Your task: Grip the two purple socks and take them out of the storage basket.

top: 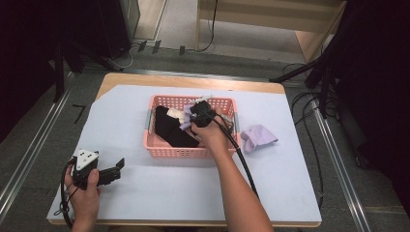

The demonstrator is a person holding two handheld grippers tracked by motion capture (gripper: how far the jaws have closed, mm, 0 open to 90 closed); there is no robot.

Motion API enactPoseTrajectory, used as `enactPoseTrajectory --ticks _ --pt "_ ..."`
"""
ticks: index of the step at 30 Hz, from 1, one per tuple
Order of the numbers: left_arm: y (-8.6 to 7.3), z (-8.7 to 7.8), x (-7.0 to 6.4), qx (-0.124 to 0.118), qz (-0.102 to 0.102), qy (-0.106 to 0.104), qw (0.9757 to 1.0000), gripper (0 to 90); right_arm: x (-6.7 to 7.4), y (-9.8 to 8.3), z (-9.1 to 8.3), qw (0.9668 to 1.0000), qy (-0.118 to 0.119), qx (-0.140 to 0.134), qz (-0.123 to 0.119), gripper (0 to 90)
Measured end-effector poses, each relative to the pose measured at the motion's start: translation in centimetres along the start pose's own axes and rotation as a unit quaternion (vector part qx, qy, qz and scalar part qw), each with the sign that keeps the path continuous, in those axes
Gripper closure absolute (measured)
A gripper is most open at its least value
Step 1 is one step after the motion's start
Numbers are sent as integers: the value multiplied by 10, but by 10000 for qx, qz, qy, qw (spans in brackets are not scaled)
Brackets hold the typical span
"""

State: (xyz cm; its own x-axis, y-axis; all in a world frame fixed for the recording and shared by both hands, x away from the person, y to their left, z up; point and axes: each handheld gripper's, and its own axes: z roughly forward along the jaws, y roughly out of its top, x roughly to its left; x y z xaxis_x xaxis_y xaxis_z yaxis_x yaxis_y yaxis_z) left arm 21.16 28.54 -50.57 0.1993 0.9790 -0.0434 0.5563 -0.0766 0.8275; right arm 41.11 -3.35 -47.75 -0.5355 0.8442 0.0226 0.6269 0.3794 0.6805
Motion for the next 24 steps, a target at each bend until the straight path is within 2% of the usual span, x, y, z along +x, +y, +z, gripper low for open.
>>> enactPoseTrajectory --ticks 4,8,11,16,24 --pt "0 0 0 5 1 0 10000 72 2 2 -9 9998 -9 -196 14 840" --pt "0 0 0 3 0 0 10000 72 0 5 -20 9977 8 -654 198 847" --pt "0 0 0 5 1 0 10000 72 0 7 -29 9950 -7 -976 230 849" --pt "0 0 0 4 3 0 10000 72 -2 10 -46 9877 -121 -1558 59 849" --pt "0 0 0 13 27 8 10000 72 -13 7 -75 9737 -235 -2265 95 849"
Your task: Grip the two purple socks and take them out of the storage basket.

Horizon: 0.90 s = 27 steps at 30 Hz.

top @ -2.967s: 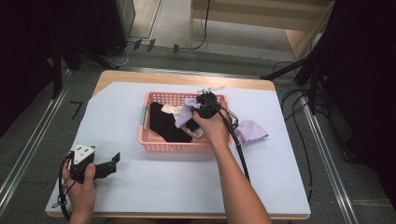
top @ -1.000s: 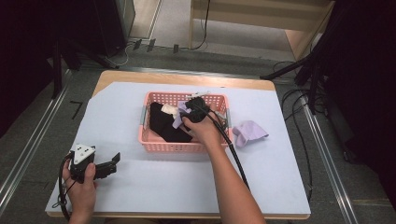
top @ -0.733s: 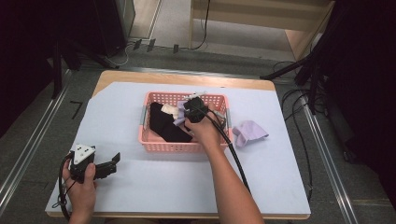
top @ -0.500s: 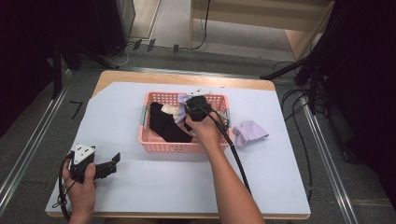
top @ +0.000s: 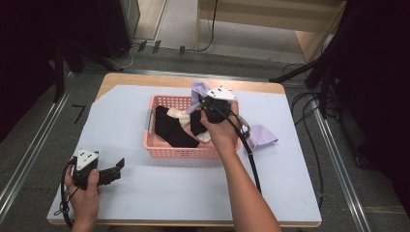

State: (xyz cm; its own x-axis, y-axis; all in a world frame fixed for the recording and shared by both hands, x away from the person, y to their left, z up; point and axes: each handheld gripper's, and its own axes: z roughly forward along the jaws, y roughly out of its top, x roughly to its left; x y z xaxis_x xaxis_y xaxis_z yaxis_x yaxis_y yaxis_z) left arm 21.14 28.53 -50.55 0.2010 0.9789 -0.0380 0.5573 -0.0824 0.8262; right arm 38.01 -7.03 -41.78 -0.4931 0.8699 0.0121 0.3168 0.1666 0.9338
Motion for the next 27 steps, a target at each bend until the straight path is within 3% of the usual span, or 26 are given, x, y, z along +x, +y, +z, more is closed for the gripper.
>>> enactPoseTrajectory --ticks 7,15,23,27 --pt "0 0 0 -2 -3 9 10000 72 -24 3 -25 9989 -231 -400 107 849" --pt "0 0 -1 -4 -7 14 10000 72 -60 -7 -53 9944 -672 -753 325 849" --pt "0 0 0 8 0 15 10000 72 -94 -26 -73 9904 -1023 -717 596 849" --pt "0 0 0 -4 4 11 10000 72 -106 -41 -79 9895 -1155 -559 671 848"
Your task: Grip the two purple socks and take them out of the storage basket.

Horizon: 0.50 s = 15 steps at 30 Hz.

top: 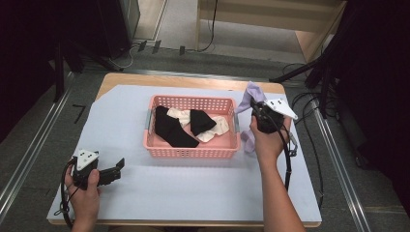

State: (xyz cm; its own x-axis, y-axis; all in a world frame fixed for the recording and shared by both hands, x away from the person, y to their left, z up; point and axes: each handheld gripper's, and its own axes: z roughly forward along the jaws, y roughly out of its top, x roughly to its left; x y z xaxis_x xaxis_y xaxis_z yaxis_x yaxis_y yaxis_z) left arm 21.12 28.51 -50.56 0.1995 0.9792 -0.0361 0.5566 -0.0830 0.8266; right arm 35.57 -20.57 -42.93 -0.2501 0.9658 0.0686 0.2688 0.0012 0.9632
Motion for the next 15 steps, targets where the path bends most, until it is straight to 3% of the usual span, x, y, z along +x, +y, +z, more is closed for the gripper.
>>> enactPoseTrajectory --ticks 9,13,15 --pt "0 0 0 -4 -2 3 10000 72 -24 -37 -5 9977 -227 621 178 841" --pt "0 0 0 -5 4 4 10000 72 -30 -47 -8 9940 -228 942 503 773" --pt "0 0 0 -5 6 5 10000 72 -33 -50 -11 9930 -124 943 699 710"
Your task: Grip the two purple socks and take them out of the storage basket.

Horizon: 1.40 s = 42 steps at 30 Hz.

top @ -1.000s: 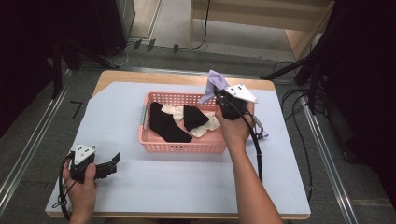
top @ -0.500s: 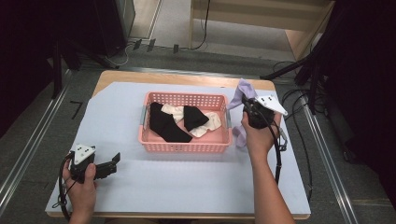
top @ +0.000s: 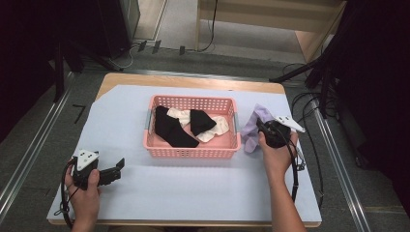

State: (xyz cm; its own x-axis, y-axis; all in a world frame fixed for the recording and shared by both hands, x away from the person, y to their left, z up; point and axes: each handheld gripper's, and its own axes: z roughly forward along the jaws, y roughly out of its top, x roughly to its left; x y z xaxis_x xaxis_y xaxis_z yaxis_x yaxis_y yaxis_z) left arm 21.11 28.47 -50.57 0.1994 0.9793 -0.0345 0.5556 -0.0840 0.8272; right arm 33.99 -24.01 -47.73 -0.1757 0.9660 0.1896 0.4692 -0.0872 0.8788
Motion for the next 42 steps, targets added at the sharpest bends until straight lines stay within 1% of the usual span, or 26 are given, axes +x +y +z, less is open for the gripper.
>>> enactPoseTrajectory --ticks 1,2,4,5,8,11,14,15,17,19,24,26,29,33,42 --pt "0 0 0 0 -1 0 10000 72 -1 -1 -1 10000 31 -18 50 682" --pt "0 0 0 0 6 -2 10000 72 -2 -2 -3 10000 47 -34 40 654" --pt "0 0 0 -1 -1 -2 10000 72 -4 -4 -6 9998 173 -45 62 605" --pt "0 0 0 -5 3 0 10000 72 -6 -5 -8 9997 241 -84 53 574" --pt "0 0 0 0 6 -2 10000 72 -8 -7 -16 9992 326 -198 -72 482" --pt "0 0 0 -6 12 -2 10000 72 -9 -9 -24 9991 314 -230 -147 393" --pt "0 0 0 -12 17 6 10000 72 -11 -11 -34 9988 313 -280 -267 356" --pt "0 0 -1 -14 20 9 10000 72 -13 -12 -37 9988 295 -289 -267 346" --pt "0 0 -1 -13 23 8 10000 72 -17 -15 -43 9986 334 -315 -257 338" --pt "0 0 -1 -23 40 1 10000 72 -22 -18 -48 9988 275 -308 -256 338" --pt "0 0 -1 -35 58 20 10000 72 -35 -30 -59 9992 216 -300 -156 334" --pt "0 0 -1 -39 62 25 10000 72 -40 -35 -63 9993 166 -293 -159 334" --pt "0 -1 -2 -38 65 32 10000 72 -47 -40 -70 9992 154 -353 -146 334" --pt "0 -1 -2 -34 78 24 10000 72 -54 -47 -78 9991 115 -395 -116 333" --pt "-1 -1 -2 -46 104 18 9999 72 -69 -66 -92 9994 25 -339 -89 327"
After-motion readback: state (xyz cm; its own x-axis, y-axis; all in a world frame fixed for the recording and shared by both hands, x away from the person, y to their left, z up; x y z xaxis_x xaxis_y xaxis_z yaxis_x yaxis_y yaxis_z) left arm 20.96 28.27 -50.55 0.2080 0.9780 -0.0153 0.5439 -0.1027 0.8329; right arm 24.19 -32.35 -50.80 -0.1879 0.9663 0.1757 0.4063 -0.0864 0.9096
